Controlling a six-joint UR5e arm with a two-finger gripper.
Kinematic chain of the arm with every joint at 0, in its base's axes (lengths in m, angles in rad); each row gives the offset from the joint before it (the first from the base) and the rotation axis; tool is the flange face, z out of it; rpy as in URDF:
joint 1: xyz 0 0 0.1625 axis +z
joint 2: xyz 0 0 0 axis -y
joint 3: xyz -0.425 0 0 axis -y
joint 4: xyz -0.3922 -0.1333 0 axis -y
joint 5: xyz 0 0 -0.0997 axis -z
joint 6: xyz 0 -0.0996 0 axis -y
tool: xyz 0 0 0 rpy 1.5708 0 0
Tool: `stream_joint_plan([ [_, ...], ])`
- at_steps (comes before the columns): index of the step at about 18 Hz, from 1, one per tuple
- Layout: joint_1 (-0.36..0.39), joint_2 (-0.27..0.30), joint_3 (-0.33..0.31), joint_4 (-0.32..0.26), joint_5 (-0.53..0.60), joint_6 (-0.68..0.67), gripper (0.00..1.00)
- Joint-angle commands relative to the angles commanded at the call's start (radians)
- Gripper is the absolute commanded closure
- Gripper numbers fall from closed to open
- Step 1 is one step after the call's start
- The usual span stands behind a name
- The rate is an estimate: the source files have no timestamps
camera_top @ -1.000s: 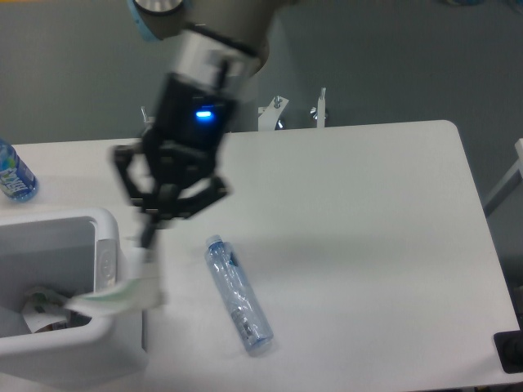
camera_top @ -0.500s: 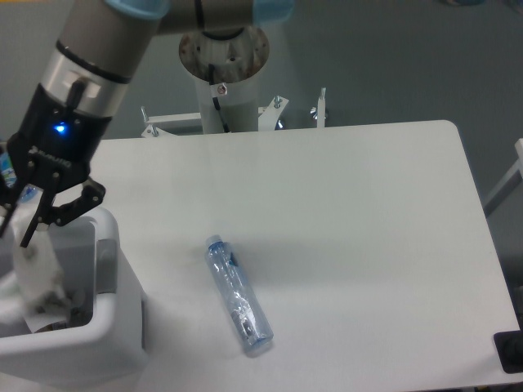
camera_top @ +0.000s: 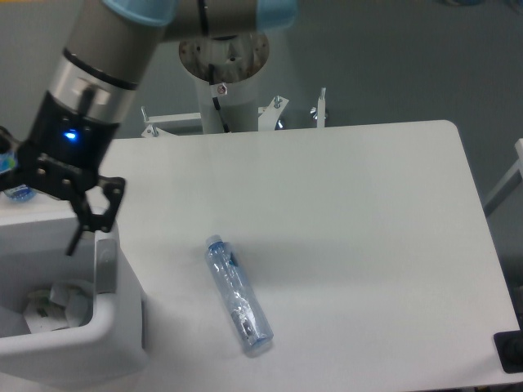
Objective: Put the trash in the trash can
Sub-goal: 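Move the open gripper back over the clear plastic bottle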
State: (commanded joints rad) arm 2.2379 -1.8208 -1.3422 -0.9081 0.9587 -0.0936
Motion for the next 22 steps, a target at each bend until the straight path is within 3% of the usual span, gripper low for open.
stream_joint_plan([
  [3,0.032,-0.023,-0.021,0.0,0.136,0.008,0.0],
  [11,0.04,-0.187,-0.058,0.0,0.426,0.141,0.0],
  [15,0.043,-0.239,-0.115,0.005,0.471,0.152,0.0],
  [18,0.048,-0.299,-0.118,0.006,0.477,0.158,0.0],
  [22,0.046,-0.331,-0.127,0.006,0.509,0.173,0.0],
])
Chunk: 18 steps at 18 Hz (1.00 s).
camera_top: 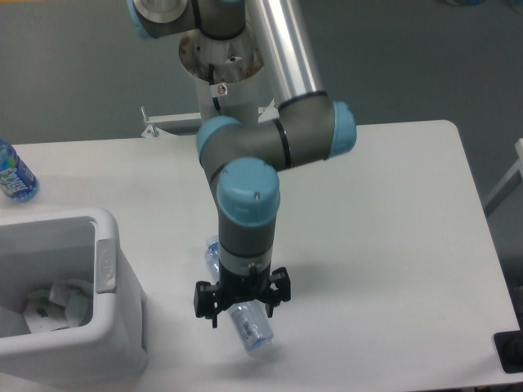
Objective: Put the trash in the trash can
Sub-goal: 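Move the open gripper back over the clear plastic bottle, then lower the gripper onto the bottle and close around it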
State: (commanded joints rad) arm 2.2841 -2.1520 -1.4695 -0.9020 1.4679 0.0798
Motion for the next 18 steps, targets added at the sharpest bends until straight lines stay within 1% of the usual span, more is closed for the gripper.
stream_joint_plan([
  [4,-0.002,-0.048,0.006,0.003,0.037,0.0,0.0],
  [7,-0.003,-0.069,0.009,0.006,0.068,0.0,0.0],
  [12,-0.006,-0.094,0.018,0.008,0.071,-0.002,0.0],
  [14,-0.008,-0.112,0.028,0.006,0.098,-0.003,0.0],
  [18,-0.014,-0.123,0.029,0.006,0.111,-0.003,0.0],
])
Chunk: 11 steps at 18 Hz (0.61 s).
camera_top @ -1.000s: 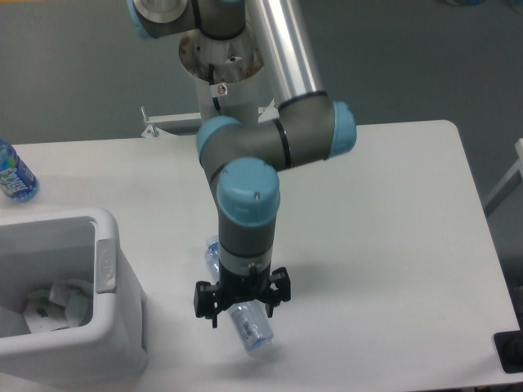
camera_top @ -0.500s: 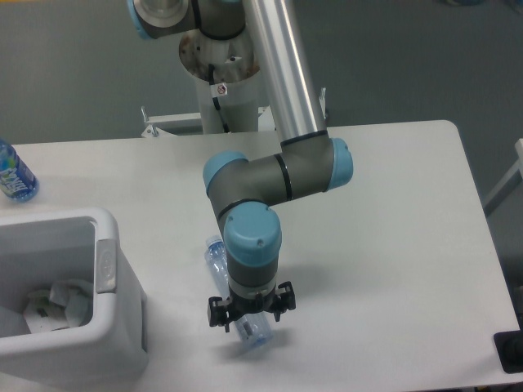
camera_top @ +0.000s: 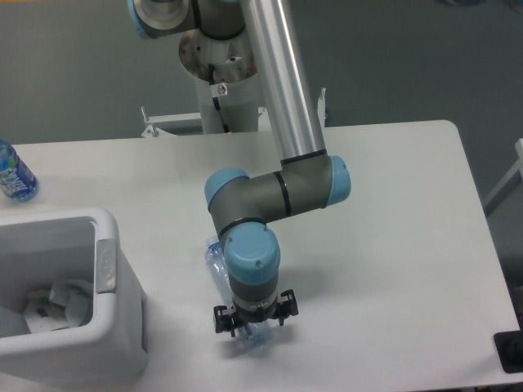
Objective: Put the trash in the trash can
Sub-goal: 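Lower the gripper onto the bottle and close around it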
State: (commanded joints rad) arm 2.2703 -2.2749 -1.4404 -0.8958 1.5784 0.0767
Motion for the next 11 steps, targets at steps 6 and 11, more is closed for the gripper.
stream_joint_plan([
  [6,-0.005,0.006,-0.005,0.0,0.002,-0.003,0.28],
  [11,-0.005,0.02,-0.011,0.0,0.002,0.003,0.36],
])
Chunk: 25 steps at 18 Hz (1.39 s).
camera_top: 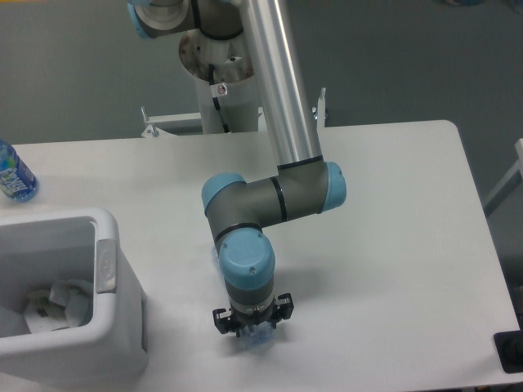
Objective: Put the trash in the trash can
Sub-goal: 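Lower the gripper onto the bottle and close around it, then lift the bottle and carry it toward the trash bin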
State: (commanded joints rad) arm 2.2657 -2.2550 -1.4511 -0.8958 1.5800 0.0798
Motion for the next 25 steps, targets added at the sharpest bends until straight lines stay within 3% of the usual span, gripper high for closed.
stream_joint_plan([
  [14,0.0,0.023,0.0,0.0,0.0,0.002,0.42],
  [18,0.012,0.097,0.063,0.014,-0.02,0.037,0.41],
  [22,0.078,0.166,0.149,0.034,-0.248,-0.02,0.41],
  [25,0.11,0.209,0.211,0.077,-0.34,-0.087,0.41],
])
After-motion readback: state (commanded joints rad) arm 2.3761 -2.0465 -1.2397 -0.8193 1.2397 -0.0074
